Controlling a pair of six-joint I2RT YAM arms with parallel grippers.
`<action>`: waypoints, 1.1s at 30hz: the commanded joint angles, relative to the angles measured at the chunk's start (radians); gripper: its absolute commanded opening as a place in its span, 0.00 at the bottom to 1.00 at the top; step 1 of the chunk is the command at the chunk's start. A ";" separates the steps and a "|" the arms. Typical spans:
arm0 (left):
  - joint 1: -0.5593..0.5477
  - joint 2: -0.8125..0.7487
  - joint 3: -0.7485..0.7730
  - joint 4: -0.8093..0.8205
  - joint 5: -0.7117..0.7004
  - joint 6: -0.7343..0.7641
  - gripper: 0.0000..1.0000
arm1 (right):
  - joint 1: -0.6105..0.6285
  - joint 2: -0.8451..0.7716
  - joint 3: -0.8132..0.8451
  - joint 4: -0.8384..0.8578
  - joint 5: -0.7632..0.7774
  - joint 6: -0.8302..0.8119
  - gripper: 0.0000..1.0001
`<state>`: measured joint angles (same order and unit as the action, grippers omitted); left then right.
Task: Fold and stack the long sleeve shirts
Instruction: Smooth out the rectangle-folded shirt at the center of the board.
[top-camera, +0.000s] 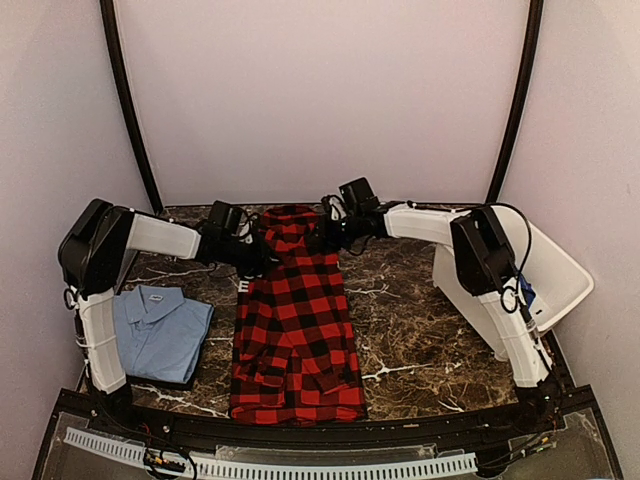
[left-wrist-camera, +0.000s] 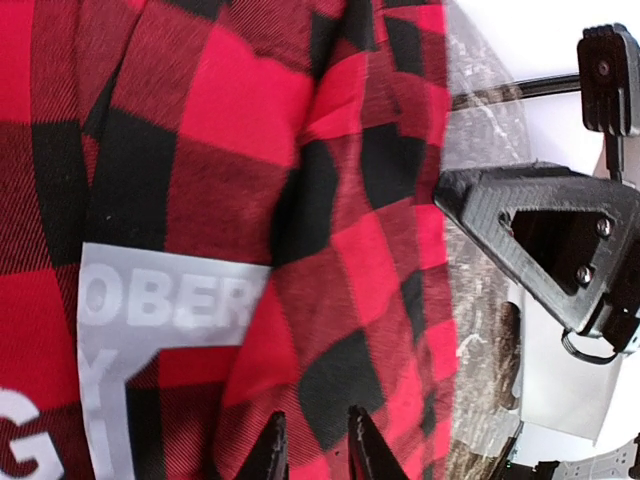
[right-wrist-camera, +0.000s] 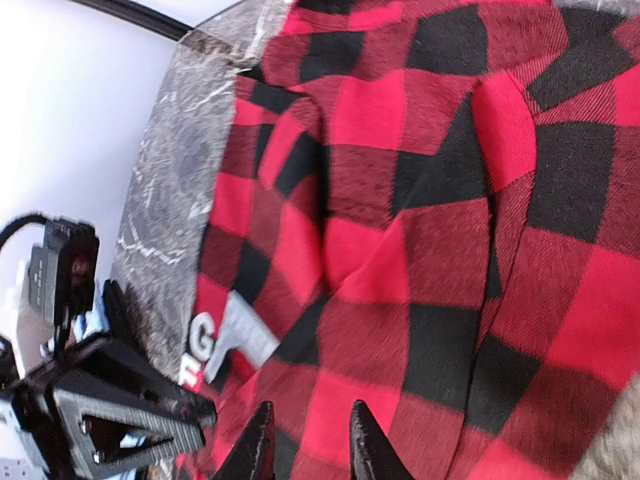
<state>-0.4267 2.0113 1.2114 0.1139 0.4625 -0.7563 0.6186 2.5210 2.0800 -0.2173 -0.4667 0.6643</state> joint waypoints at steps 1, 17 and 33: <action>-0.003 -0.158 -0.032 -0.032 0.005 0.023 0.21 | -0.005 -0.186 -0.118 0.009 0.005 -0.059 0.24; -0.188 -0.609 -0.522 -0.082 -0.083 -0.089 0.21 | 0.101 -0.604 -0.703 0.114 0.054 -0.103 0.26; -0.311 -0.842 -0.821 -0.072 -0.090 -0.246 0.19 | 0.248 -0.806 -1.013 0.134 0.073 -0.076 0.26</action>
<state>-0.7147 1.1831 0.4290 0.0273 0.3553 -0.9573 0.8448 1.7569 1.1122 -0.1108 -0.4171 0.5800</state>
